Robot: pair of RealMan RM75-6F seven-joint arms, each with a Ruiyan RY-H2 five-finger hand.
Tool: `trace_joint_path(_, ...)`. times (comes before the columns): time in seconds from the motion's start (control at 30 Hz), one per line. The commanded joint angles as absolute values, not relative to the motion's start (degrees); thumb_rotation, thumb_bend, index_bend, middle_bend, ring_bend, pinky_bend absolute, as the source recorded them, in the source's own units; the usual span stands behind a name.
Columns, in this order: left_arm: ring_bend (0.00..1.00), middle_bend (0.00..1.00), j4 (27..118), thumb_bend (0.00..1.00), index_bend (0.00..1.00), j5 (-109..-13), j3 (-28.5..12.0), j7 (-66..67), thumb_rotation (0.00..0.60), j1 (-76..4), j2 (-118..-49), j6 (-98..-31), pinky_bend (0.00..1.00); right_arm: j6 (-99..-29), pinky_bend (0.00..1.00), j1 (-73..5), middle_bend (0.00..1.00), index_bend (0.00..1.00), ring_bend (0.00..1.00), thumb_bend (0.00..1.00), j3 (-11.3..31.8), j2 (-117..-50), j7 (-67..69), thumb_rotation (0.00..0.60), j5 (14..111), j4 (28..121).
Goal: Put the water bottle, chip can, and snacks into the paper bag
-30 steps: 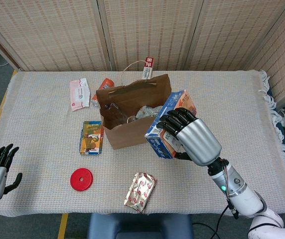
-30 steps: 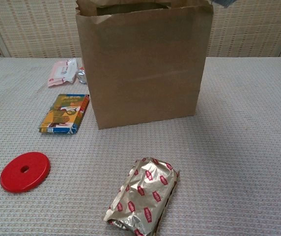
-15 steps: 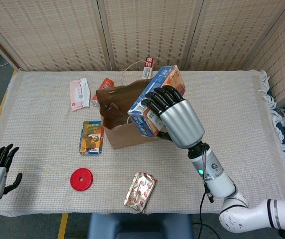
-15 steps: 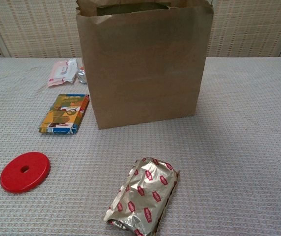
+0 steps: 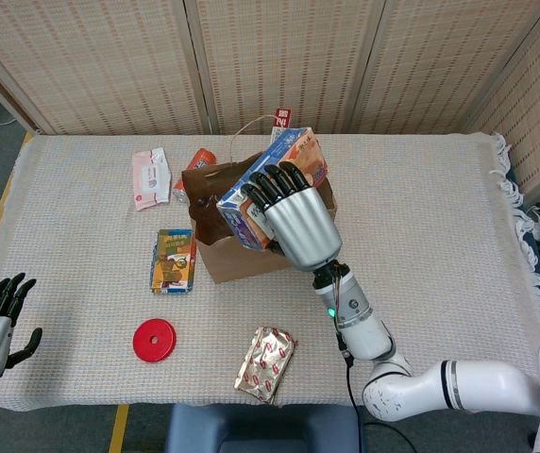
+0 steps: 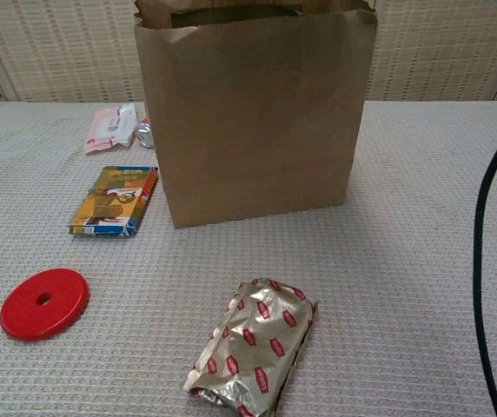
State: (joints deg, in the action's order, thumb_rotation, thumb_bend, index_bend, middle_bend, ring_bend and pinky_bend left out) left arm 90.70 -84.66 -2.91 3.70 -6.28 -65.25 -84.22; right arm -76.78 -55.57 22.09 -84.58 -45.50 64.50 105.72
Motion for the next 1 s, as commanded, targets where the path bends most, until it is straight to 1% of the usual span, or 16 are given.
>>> trace_joint_path(0.03, 0.0, 0.0, 90.7, 0.4, 0.08, -84.66, -2.91, 3.69, 0.6, -6.29, -65.24, -84.22, 0.0, -77.02, 0.7, -56.48, 0.56, 0.51, 0.6, 0.25, 21.26, -86.96, -48.61, 0.6, 62.69, 104.19)
trace_joint_path(0.2, 0.0, 0.0, 90.75, 0.4, 0.08, -84.66, -2.9, 3.69, 0.6, -6.28, -65.23, -84.23, 0.0, -76.99, 0.7, -56.69, 0.56, 0.5, 0.6, 0.25, 20.43, -88.02, -50.59, 0.6, 62.17, 103.39)
trace_joint_path(0.27, 0.0, 0.0, 90.72, 0.4, 0.08, -84.65, -2.9, 3.71, 0.6, -6.28, -65.25, -84.23, 0.0, -76.9, 0.69, -56.57, 0.56, 0.45, 0.56, 0.25, 20.49, -88.18, -51.65, 0.6, 60.4, 103.91)
trace_joint_path(0.3, 0.0, 0.0, 90.71, 0.4, 0.08, -84.65, -2.9, 3.69, 0.6, -6.28, -65.25, -84.24, 0.0, -76.84, 0.67, -56.56, 0.55, 0.41, 0.53, 0.25, 20.64, -88.11, -52.27, 0.6, 59.41, 104.38)
trace_joint_path(0.33, 0.0, 0.0, 90.71, 0.4, 0.08, -84.65, -2.9, 3.69, 0.6, -6.28, -65.25, -84.24, 0.0, -76.77, 0.64, -56.56, 0.53, 0.34, 0.48, 0.25, 20.81, -88.01, -52.77, 0.6, 58.5, 104.82)
trace_joint_path(0.37, 0.0, 0.0, 90.71, 0.4, 0.08, -84.65, -2.9, 3.69, 0.6, -6.28, -65.24, -84.23, 0.0, -76.78, 0.61, -56.54, 0.48, 0.24, 0.41, 0.25, 21.0, -87.9, -53.2, 0.6, 57.65, 105.22)
trace_joint_path(0.4, 0.0, 0.0, 90.73, 0.4, 0.08, -84.66, -2.9, 3.7, 0.6, -6.28, -65.23, -84.23, 0.0, -77.02, 0.58, -56.49, 0.44, 0.17, 0.36, 0.25, 21.27, -87.77, -53.88, 0.6, 56.54, 105.69)
trace_joint_path(0.47, 0.0, 0.0, 90.75, 0.4, 0.08, -84.67, -2.89, 3.71, 0.6, -6.28, -65.22, -84.24, 0.0, -77.43, 0.49, -56.48, 0.29, 0.02, 0.22, 0.24, 21.76, -87.6, -54.79, 0.6, 54.94, 106.43)
trace_joint_path(0.5, 0.0, 0.0, 90.76, 0.4, 0.08, -84.67, -2.89, 3.72, 0.6, -6.29, -65.21, -84.23, 0.0, -77.57, 0.46, -56.46, 0.26, 0.0, 0.18, 0.23, 22.06, -87.42, -54.81, 0.6, 54.38, 106.83)
trace_joint_path(0.57, 0.0, 0.0, 90.76, 0.4, 0.08, -84.64, -2.9, 3.73, 0.6, -6.3, -65.21, -84.2, 0.0, -78.08, 0.37, -56.38, 0.18, 0.0, 0.1, 0.21, 22.38, -87.2, -54.78, 0.6, 54.14, 107.04)
trace_joint_path(0.6, 0.0, 0.0, 90.77, 0.4, 0.08, -84.63, -2.91, 3.75, 0.6, -6.3, -65.21, -84.2, 0.0, -78.23, 0.36, -56.32, 0.16, 0.0, 0.09, 0.21, 22.52, -87.02, -54.65, 0.6, 53.99, 107.23)
trace_joint_path(0.73, 0.0, 0.0, 90.81, 0.4, 0.08, -84.61, -2.92, 3.88, 0.6, -6.3, -65.24, -84.23, 0.0, -79.05, 0.33, -56.13, 0.12, 0.0, 0.06, 0.2, 23.16, -86.58, -54.41, 0.6, 53.18, 107.82)
trace_joint_path(0.83, 0.0, 0.0, 90.85, 0.4, 0.08, -84.59, -2.93, 3.98, 0.6, -6.29, -65.24, -84.26, 0.0, -79.61, 0.3, -56.06, 0.08, 0.0, 0.03, 0.16, 23.44, -86.36, -54.6, 0.6, 52.35, 108.24)
trace_joint_path(1.0, 0.0, 0.0, 90.89, 0.4, 0.08, -84.57, -2.93, 4.05, 0.6, -6.26, -65.25, -84.29, 0.0, -80.03, 0.29, -55.56, 0.07, 0.0, 0.02, 0.15, 23.2, -85.74, -52.67, 0.6, 53.79, 109.08)
